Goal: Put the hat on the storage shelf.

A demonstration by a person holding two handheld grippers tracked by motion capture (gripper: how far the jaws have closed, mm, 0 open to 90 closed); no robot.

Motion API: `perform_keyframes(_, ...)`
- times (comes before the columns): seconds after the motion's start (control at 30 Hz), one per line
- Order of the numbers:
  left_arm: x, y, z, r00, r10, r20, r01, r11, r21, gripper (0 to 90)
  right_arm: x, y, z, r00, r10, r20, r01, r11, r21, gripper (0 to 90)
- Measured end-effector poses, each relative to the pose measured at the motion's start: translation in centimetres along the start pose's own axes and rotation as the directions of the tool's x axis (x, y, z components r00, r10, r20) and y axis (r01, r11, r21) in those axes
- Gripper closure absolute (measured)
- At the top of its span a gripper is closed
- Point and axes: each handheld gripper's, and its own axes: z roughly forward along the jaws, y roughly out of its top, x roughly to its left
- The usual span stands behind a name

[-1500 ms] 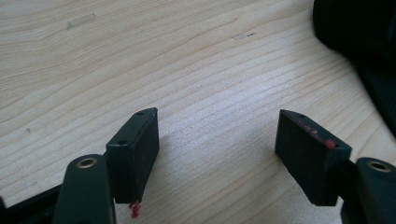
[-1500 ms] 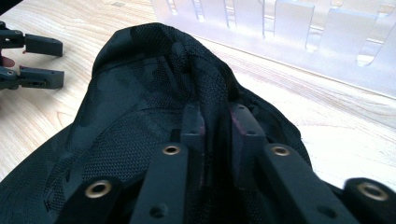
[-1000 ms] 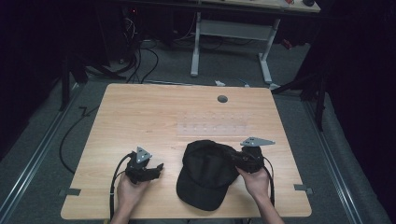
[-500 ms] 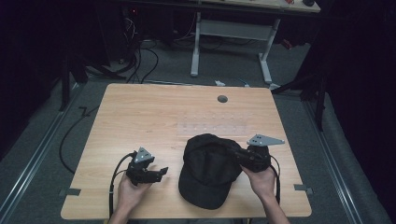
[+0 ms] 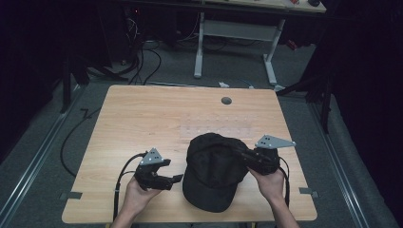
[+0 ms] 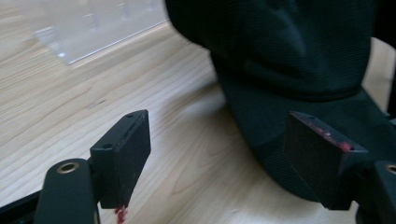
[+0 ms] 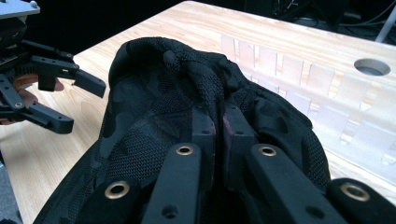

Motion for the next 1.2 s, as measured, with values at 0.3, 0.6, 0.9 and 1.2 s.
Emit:
perform_keyframes(0.3,-0.9,0.0,0.6,0.9984,-0.029,0.048,0.025,0.9971,0.072,22.7,0.4,0.4,-0.4,0.9993,-0.023,-0.031,0.022,0.999,-0.035,85.9)
perform_keyframes(0.6,-1.3,-0.2,1.3,0.9927,-0.078,0.092,0.064,0.9861,0.153,25.0,0.7,0.6,-0.5,0.9955,-0.056,-0.077,0.05,0.996,-0.073,85.9)
perform_keyframes(0.9,-1.7,-0.3,1.6,0.9827,-0.118,0.143,0.087,0.9744,0.207,29.8,1.2,1.2,-0.5,0.9904,-0.1,-0.095,0.09,0.99,-0.111,85.9)
perform_keyframes(1.2,-1.8,0.0,1.1,0.9755,-0.147,0.164,0.11,0.9703,0.216,41.7,1.4,1.6,-0.3,0.9855,-0.13,-0.11,0.112,0.982,-0.152,85.8)
